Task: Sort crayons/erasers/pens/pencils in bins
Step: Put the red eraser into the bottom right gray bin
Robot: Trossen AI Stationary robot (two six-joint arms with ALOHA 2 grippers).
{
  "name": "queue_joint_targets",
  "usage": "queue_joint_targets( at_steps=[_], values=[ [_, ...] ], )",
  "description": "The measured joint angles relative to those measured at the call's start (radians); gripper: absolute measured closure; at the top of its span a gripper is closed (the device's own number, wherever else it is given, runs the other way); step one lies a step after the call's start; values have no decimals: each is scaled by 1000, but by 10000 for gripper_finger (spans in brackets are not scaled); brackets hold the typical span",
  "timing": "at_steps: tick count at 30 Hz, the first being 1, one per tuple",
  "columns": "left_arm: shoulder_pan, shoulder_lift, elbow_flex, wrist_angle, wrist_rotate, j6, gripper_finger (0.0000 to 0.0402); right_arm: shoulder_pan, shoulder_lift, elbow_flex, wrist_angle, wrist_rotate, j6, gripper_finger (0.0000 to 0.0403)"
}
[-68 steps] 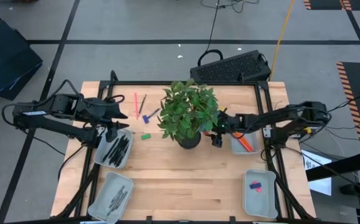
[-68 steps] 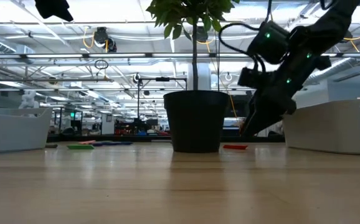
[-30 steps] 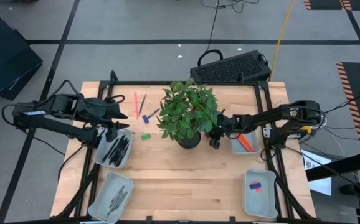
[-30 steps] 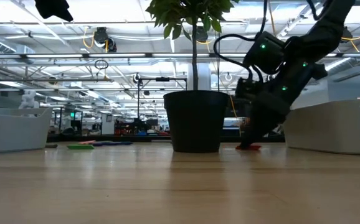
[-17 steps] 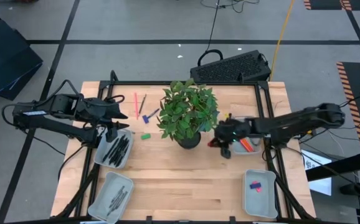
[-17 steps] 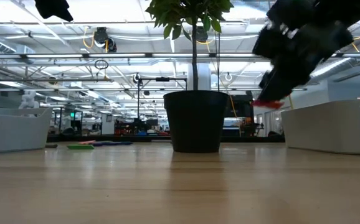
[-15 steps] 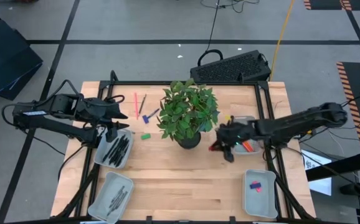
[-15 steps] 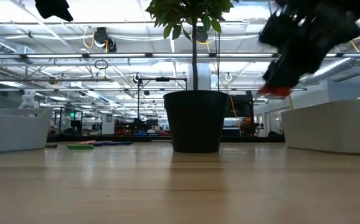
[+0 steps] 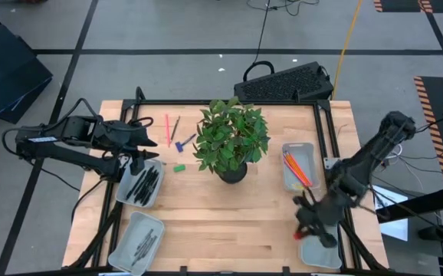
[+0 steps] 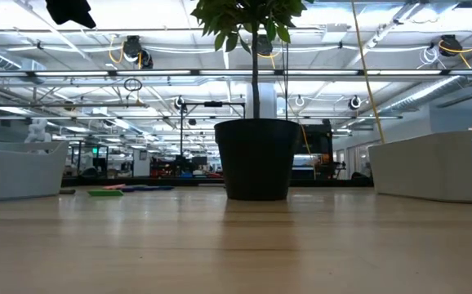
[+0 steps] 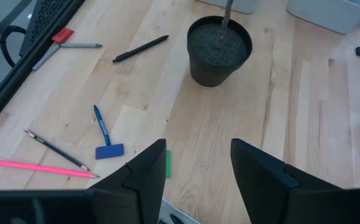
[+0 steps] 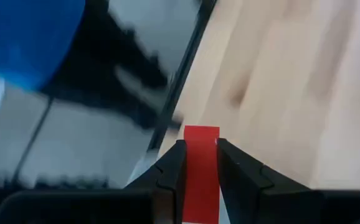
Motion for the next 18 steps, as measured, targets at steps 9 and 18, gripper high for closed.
queue_joint_targets(
  at_steps=[9,18],
  values=[
    [0,0,0,0,0,0,220,196,84,-116,-57,1,-59,330],
    [0,0,0,0,0,0,220,201,116,-225,-30,-55,-86,284]
  ],
)
